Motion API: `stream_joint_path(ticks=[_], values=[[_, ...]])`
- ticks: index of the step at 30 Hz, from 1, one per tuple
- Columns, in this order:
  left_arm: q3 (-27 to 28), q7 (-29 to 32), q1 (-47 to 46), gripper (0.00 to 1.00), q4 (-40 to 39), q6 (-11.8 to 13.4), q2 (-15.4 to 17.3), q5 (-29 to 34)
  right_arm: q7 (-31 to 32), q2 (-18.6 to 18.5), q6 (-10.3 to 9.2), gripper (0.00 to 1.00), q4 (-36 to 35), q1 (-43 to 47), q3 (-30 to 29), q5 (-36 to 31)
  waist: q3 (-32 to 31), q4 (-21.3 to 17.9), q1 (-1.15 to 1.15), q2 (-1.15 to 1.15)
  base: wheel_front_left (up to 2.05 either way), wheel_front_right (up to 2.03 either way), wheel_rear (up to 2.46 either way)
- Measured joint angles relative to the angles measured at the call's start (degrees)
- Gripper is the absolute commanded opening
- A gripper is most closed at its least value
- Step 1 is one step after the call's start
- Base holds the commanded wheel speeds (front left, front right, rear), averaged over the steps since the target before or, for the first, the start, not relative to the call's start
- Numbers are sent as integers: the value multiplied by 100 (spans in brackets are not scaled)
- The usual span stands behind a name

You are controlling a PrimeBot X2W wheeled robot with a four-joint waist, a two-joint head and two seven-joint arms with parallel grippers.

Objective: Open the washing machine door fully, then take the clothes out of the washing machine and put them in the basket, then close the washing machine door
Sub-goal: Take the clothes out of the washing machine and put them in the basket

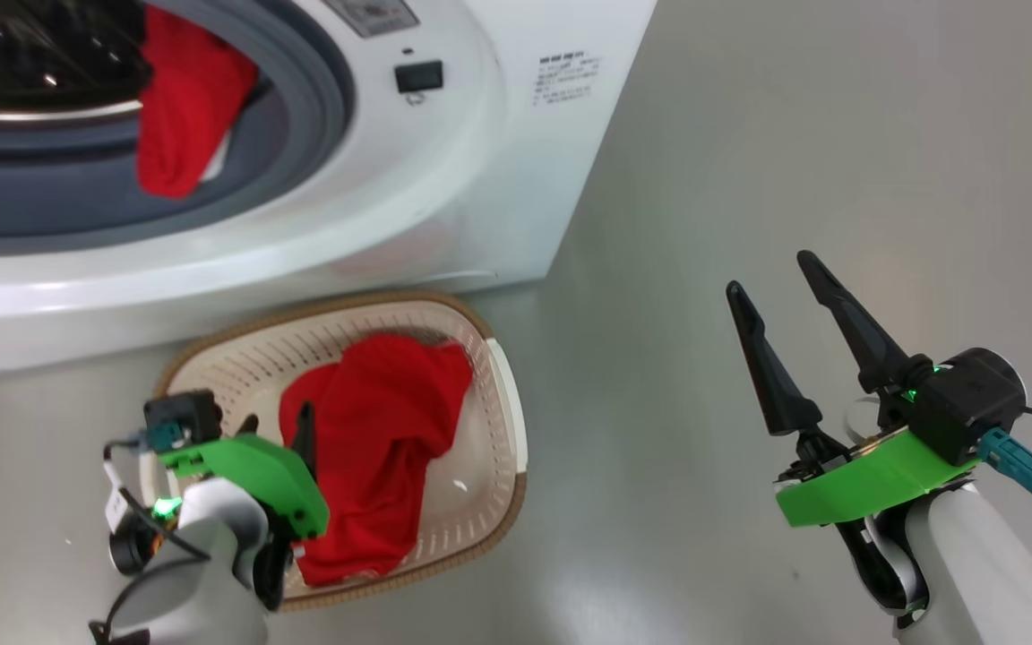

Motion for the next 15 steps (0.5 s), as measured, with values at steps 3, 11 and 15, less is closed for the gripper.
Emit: stream_joint_path(ticks=[3,11,15], values=[[-48,-185,138,100,3,-49,0,-52,0,1,0,100,24,28,-40,-77,-203,52,0,0,0,0,0],[-40,-501,395,100,-246,-98,7,-119,0,-35,0,100,54,315,-155,-108,-810,184,0,0,0,0,0],[75,-517,673,100,-714,-88,113,-112,0,-45,0,100,66,465,-178,-132,-1064,216,0,0,0,0,0]])
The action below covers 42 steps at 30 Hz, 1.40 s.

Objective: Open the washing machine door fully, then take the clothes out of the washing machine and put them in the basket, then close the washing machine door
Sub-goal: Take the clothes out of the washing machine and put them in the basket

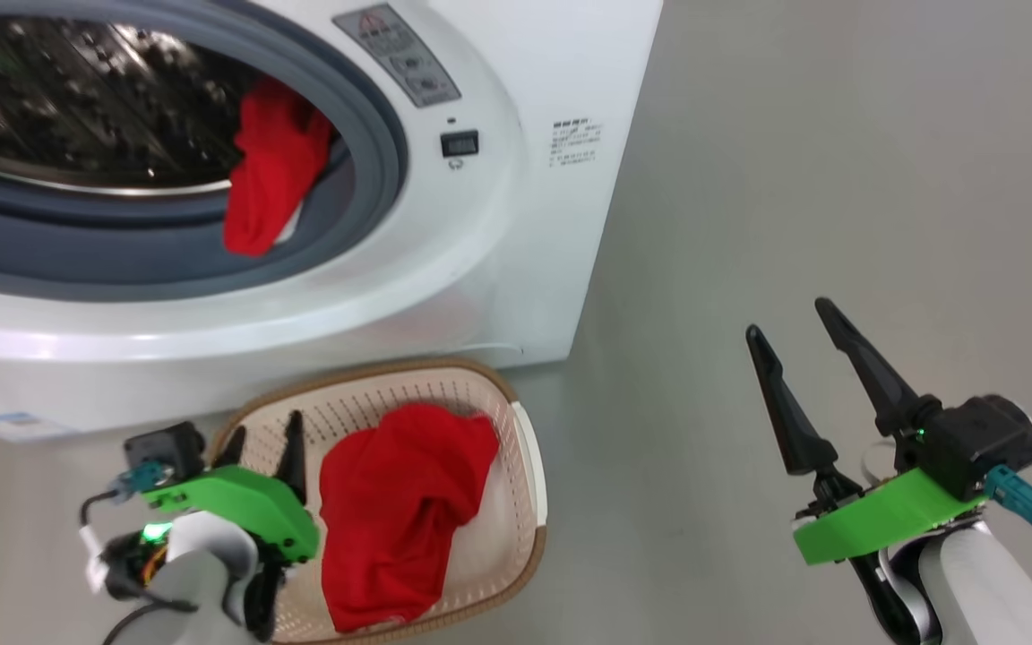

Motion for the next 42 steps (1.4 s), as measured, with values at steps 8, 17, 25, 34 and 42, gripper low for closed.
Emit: stream_joint_path(ticks=[8,17,25,34,42], values=[[320,-5,920,100,-1486,126,169,261,0,-23,0,100,-16,296,-8,-42,-489,33,0,0,0,0,0],[601,-7,1992,100,-3640,219,249,880,0,-56,0,100,-90,517,-127,-54,-883,71,0,0,0,0,0],[900,-8,2936,100,-5152,416,271,1570,0,-4,0,100,-354,675,-360,-56,-1145,53,0,0,0,0,0],[1212,-8,3629,100,-6072,342,237,1886,0,22,0,100,-498,964,-520,-56,-1384,-17,0,0,0,0,0],[1345,-8,3974,100,-6170,259,162,1945,0,23,0,100,-541,1277,-544,-56,-1567,-52,0,0,0,0,0]])
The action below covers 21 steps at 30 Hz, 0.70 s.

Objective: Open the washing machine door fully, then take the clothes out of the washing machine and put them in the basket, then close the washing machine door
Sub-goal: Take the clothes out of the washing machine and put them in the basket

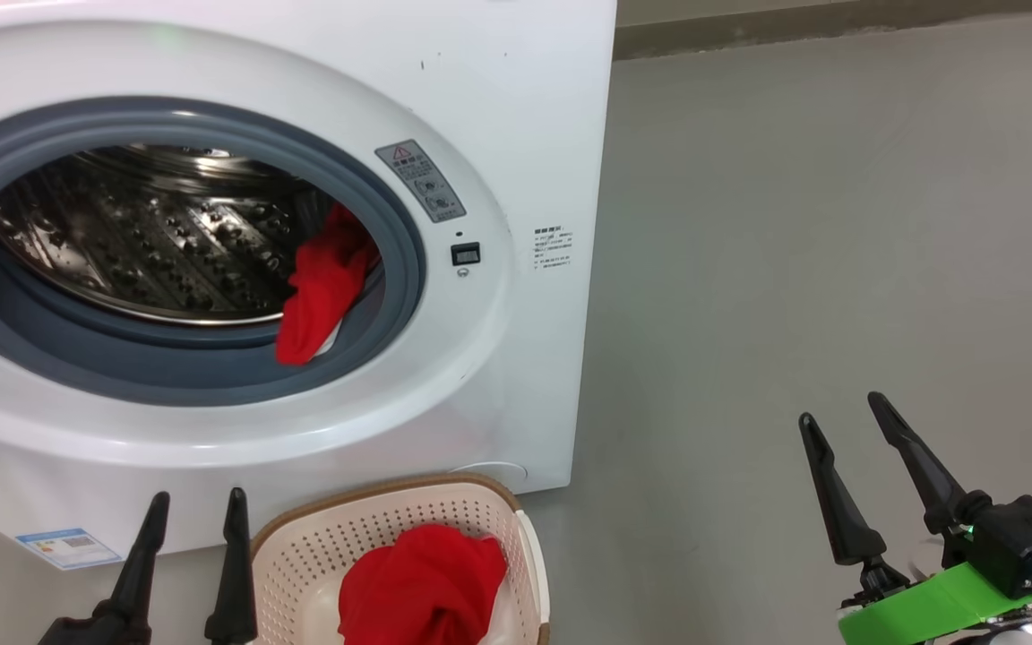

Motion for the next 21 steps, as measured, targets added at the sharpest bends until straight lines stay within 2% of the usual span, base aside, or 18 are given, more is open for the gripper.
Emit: stream_joint_path(ticks=[21], values=[[55,0,20,100,48,-63,-119,198,0,15,0,100,2,15,47,16,-57,-53,0,0,0,0,0]])
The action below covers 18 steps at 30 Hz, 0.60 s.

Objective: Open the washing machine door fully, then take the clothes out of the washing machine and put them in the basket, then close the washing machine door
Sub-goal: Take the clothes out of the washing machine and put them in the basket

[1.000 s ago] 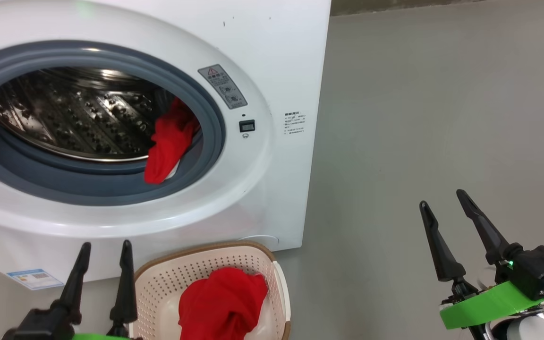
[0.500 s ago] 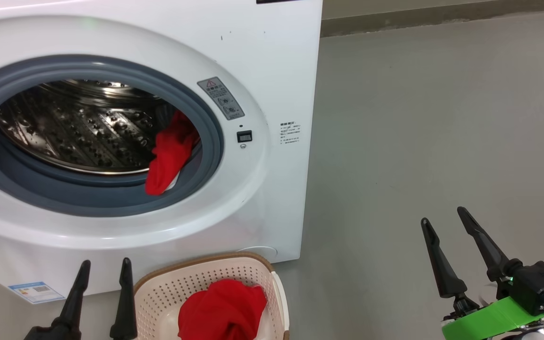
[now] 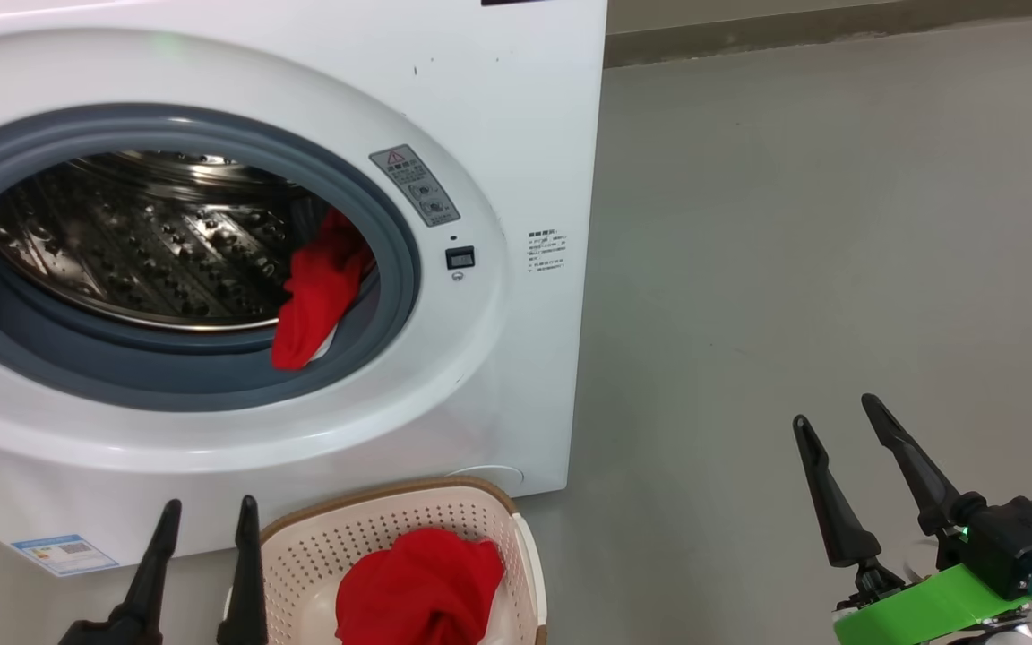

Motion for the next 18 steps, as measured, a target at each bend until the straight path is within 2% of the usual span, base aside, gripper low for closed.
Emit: stream_joint_path(ticks=[8,18], values=[[-51,0,-109,100,248,-8,-2,94,0,10,0,100,1,-9,43,0,161,15,0,0,0,0,0],[103,0,-1297,100,1047,-103,34,-110,0,25,0,100,7,-322,208,1,585,25,0,0,0,0,0]])
